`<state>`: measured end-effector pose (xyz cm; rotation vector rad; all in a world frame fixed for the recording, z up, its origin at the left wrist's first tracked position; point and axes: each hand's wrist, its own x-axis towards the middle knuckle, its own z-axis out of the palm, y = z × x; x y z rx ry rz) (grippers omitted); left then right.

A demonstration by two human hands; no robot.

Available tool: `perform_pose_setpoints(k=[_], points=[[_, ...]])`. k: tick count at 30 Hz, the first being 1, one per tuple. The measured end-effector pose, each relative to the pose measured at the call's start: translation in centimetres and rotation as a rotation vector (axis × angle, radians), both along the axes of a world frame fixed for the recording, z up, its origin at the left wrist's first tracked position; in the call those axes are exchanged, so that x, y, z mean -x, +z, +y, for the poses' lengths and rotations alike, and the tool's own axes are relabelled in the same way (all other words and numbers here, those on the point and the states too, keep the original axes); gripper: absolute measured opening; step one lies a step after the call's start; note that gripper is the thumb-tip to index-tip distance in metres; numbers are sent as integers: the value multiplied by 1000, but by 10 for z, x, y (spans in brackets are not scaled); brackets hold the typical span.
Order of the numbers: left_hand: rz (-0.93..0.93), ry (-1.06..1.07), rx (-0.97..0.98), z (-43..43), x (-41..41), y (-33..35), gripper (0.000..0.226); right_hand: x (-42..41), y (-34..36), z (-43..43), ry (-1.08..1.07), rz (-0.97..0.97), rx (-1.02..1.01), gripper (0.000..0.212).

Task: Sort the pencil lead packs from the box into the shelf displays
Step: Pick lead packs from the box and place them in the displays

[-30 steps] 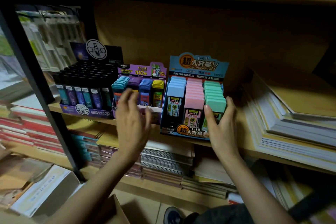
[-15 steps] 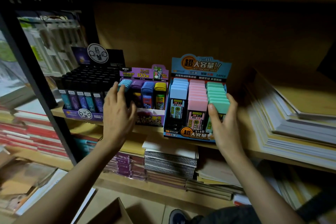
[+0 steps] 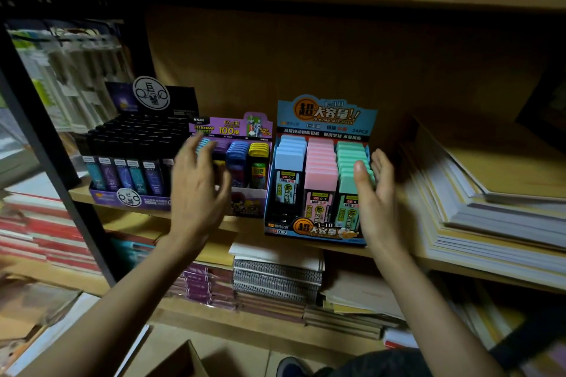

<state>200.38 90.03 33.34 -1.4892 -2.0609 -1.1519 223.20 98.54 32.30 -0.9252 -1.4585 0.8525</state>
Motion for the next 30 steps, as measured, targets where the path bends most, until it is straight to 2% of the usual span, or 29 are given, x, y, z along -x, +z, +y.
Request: perform_pose_setpoints(k=[4, 7, 9, 12, 16, 19, 20, 22, 24, 30], points=[[51, -325, 32, 9, -61, 8, 35, 2, 13, 22, 53, -37, 67, 58], [-100, -457, 102, 17, -97, 3, 40, 5, 16, 27, 47, -68, 64, 52], [-212, -460, 84, 20, -105, 1, 42, 3, 15, 28, 48, -96, 41, 49], [-239, -463, 55, 22, -105, -1, 41, -2, 16, 30, 75, -131, 48, 46], [-187, -398, -39, 24, -98, 0, 39, -7, 27, 32, 145, 95, 191, 36], [-339, -352, -96, 33, -89, 11, 42, -5, 29, 37, 163, 102, 205, 15], [-435, -368, -77, 38, -87, 15, 44, -3, 30, 36, 145, 80, 212, 17], [-605, -415, -3, 47, -83, 20, 48, 3, 30, 34, 87, 22, 237, 36], [-688, -439, 37, 55, -81, 22, 49, 6, 30, 34, 88, 4, 263, 45], [-845, -472, 13, 62, -77, 22, 45, 3, 27, 35, 168, 80, 280, 31]])
